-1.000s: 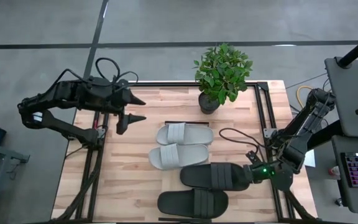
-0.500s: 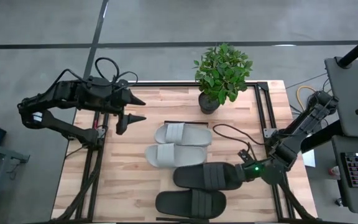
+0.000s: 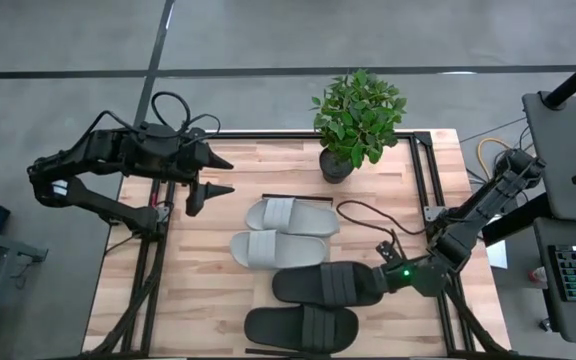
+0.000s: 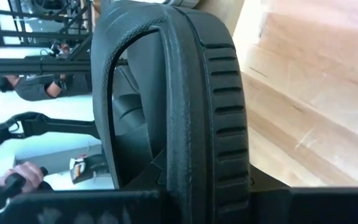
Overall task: Pick and place slides into the shelf
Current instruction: Put the black slipper on the shelf
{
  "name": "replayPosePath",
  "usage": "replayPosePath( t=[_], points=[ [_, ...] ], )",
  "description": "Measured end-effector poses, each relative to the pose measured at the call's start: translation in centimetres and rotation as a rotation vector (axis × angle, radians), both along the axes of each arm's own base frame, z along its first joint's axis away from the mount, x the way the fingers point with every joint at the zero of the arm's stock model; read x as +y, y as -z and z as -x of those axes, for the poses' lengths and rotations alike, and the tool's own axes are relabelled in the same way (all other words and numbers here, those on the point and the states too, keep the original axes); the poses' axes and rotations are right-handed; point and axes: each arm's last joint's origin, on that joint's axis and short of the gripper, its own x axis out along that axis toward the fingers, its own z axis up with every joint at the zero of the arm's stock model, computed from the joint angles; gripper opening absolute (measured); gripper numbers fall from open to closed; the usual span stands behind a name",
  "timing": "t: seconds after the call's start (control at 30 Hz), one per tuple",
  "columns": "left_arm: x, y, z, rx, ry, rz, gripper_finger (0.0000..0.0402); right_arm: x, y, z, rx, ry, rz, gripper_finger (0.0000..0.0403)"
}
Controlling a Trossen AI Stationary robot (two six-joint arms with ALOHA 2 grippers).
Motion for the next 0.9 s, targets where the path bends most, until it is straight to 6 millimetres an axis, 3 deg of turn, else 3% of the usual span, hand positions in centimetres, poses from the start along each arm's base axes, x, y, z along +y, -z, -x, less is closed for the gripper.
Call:
replayPosePath(
  t=[0.27, 0.9],
  points=[
    [0.00, -0.03, 0.08, -0.003, -0.002, 0.004, 0.0258, 0.05, -0.34, -0.14, -0.057, -0.017, 0.058, 0.0038],
    [0.00, 0.04, 0.79, 0.016, -0.011, 0.019, 0.0258, -0.22, -0.84, 0.36, -0.041, -0.002, -0.024, 0.0038]
  ],
)
